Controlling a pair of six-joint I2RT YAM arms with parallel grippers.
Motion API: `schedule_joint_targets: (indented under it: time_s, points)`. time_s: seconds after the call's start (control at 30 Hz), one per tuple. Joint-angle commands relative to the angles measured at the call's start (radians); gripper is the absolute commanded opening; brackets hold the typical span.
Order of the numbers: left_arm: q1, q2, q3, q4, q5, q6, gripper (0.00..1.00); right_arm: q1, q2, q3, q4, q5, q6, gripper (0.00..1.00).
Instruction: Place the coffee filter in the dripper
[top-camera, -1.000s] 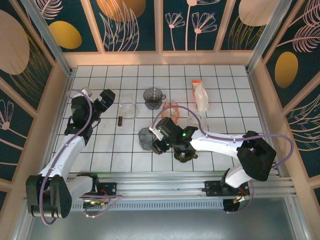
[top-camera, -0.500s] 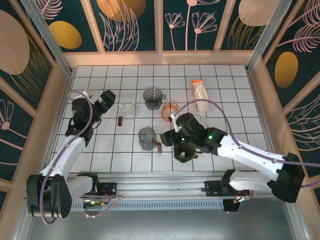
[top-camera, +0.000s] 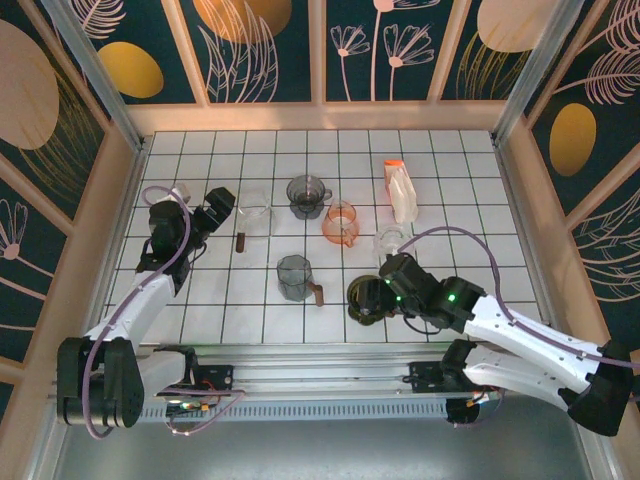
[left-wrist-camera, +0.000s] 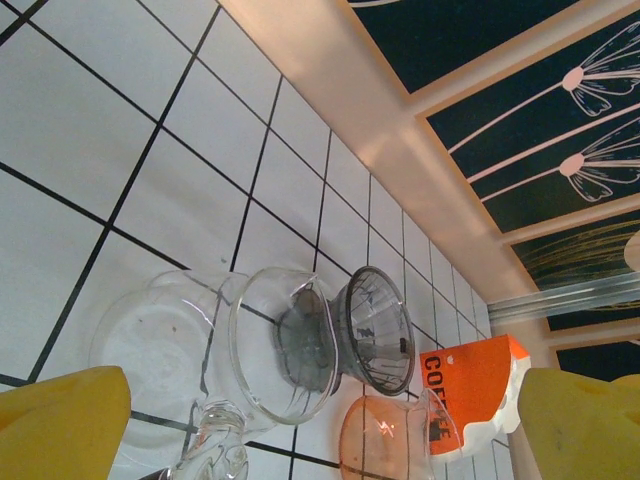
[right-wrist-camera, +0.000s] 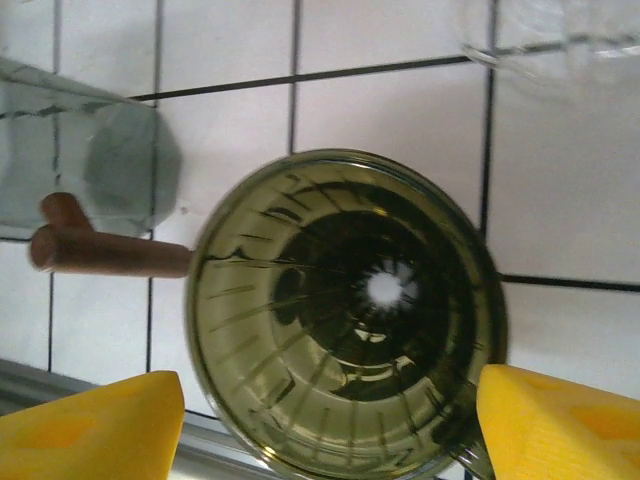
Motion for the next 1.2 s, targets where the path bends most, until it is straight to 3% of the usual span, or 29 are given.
schedule_joint_targets:
  time_s: [0.0, 0.37, 0.87, 1.0, 1.17]
  points:
    - [0.005, 0.003, -0.003, 0.042, 0.02, -0.01, 0.99, -0.008, -0.005, -0.003, -0.089, 0.084, 0.103, 0.78]
    - [0.005, 0.017, -0.011, 0.052, 0.021, -0.015, 0.99, -0.08, 0.051, -0.044, 0.072, -0.058, 0.045, 0.79]
    - [0.005, 0.014, -0.015, 0.039, 0.01, -0.01, 0.99, -0.064, 0.247, 0.059, 0.304, -0.194, -0.004, 0.78]
    - [0.005, 0.017, -0.019, 0.04, 0.01, -0.012, 0.99, -0.064, 0.249, 0.072, 0.274, -0.176, -0.02, 0.78]
    - [0.005, 0.029, -0.02, 0.051, 0.017, -0.021, 0.99, -0.078, 0.141, 0.012, 0.189, -0.109, -0.057, 0.78]
